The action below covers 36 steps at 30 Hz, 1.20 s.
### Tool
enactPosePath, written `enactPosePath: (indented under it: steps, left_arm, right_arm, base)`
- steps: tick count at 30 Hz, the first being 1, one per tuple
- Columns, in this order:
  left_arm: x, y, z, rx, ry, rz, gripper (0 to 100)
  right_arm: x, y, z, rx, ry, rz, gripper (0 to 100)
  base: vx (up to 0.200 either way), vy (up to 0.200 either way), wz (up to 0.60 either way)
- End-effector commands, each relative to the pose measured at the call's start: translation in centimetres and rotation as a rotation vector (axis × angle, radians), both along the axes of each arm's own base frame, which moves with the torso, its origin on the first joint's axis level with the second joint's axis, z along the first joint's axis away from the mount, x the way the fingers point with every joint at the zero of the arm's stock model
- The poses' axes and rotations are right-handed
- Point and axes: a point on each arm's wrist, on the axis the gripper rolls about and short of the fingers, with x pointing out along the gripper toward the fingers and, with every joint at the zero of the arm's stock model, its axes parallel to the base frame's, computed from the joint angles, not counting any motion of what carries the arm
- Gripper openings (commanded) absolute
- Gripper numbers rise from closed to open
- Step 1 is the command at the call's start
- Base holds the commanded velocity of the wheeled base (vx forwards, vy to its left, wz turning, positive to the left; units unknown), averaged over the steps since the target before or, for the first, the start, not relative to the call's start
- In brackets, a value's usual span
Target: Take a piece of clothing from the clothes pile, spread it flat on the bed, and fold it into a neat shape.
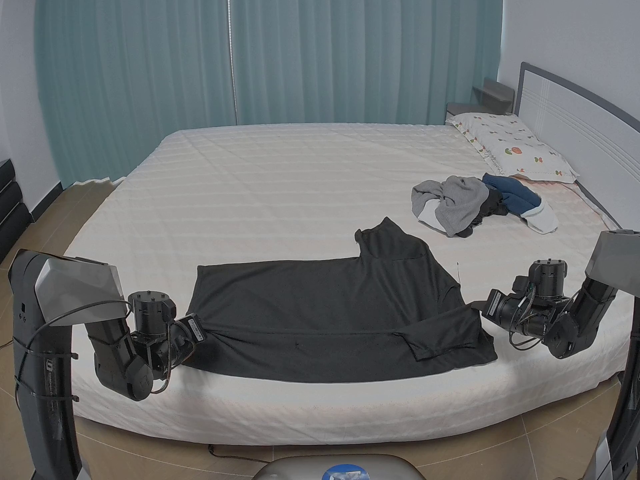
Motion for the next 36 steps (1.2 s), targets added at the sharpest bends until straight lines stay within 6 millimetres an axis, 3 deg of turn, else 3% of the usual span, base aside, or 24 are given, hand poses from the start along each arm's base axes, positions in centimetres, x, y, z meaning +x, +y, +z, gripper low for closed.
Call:
enactPosePath:
  steps: [1, 6, 7, 13, 21, 27, 36]
  left_arm:
    - [0.2, -0.1, 0.0, 0.000, -0.006, -0.001, 0]
    - [0.3, 0.0, -0.5, 0.002, 0.003, 0.002, 0]
    - [0.4, -0.1, -0.6, 0.002, 0.003, 0.002, 100]
    - [0.6, 0.0, -0.7, 0.000, 0.002, 0.004, 100]
    - [0.6, 0.9, 0.0, -0.080, -0.018, 0.071, 100]
    - [-0.1, 3.9, 1.6, -0.230, -0.041, 0.135, 100]
    - [-2.1, 4.2, 2.2, -0.483, 0.067, 0.052, 100]
  right_arm:
    - [0.1, 0.0, -0.1, 0.002, 0.000, -0.001, 0]
    - [0.1, 0.0, -0.8, 0.001, 0.013, 0.001, 0]
    - [0.1, 0.0, -1.1, 0.001, 0.016, 0.001, 100]
    - [0.1, 0.0, -1.7, 0.006, 0.028, 0.000, 100]
    - [-1.2, 0.0, 1.2, 0.144, 0.029, -0.073, 100]
    - [-4.2, 1.7, 1.1, 0.218, 0.150, -0.117, 100]
    - [-4.7, 4.9, -0.2, 0.270, 0.223, -0.209, 100]
  base:
    - [0.000, 0.000, 0.00]
    - [0.000, 0.000, 0.00]
    - [0.000, 0.000, 0.00]
    - [0.000, 0.000, 0.00]
    - [0.000, 0.000, 0.00]
    - [0.000, 0.000, 0.00]
    - [0.000, 0.000, 0.00]
